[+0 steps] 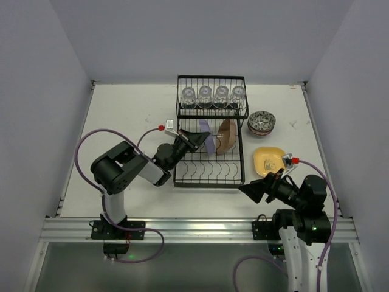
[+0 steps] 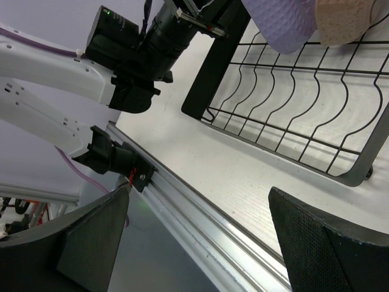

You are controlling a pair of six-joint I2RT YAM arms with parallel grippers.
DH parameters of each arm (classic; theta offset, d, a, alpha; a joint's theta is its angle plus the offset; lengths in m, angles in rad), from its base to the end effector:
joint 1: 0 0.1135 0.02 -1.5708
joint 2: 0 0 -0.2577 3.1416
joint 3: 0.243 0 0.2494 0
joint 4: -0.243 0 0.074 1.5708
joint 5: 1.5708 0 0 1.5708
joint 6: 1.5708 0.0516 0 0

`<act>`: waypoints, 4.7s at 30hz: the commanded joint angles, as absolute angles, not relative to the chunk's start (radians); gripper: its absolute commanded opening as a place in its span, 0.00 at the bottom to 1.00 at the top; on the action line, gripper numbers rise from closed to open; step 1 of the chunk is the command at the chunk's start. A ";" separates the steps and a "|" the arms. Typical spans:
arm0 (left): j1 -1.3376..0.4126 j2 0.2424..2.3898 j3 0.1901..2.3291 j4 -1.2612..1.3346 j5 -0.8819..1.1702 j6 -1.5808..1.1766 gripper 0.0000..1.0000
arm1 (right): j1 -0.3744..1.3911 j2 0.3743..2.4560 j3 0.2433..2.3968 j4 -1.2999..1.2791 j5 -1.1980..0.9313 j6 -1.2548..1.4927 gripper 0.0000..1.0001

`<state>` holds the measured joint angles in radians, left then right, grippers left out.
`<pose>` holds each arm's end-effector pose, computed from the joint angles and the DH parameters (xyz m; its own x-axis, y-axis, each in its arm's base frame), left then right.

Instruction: Unload the mixed dishes from the dish rack

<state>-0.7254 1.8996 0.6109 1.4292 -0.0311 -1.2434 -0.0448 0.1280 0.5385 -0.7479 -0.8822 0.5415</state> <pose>0.2649 -0.2327 0.1592 -0.5724 -0.7574 -0.3143 0.3051 0.1591 -0.9390 0.0649 0.0370 0.2627 -0.6439 0.3567 -0.6769 -0.4289 0.5643 0.7054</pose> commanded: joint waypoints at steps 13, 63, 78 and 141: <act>-0.732 1.810 0.606 1.894 0.066 -1.290 0.00 | -0.041 0.114 0.571 -0.741 -0.900 0.545 0.99; -1.518 1.193 1.184 -0.785 -0.387 -0.154 0.00 | 0.064 0.547 0.994 -0.771 -0.684 0.483 0.99; -1.738 1.420 1.239 -0.827 -0.296 0.121 0.00 | 0.829 0.945 0.983 -0.913 -0.253 0.396 0.71; -1.045 1.092 1.184 -0.604 -0.515 -0.084 1.00 | 0.109 0.545 0.505 -0.652 0.488 1.456 0.00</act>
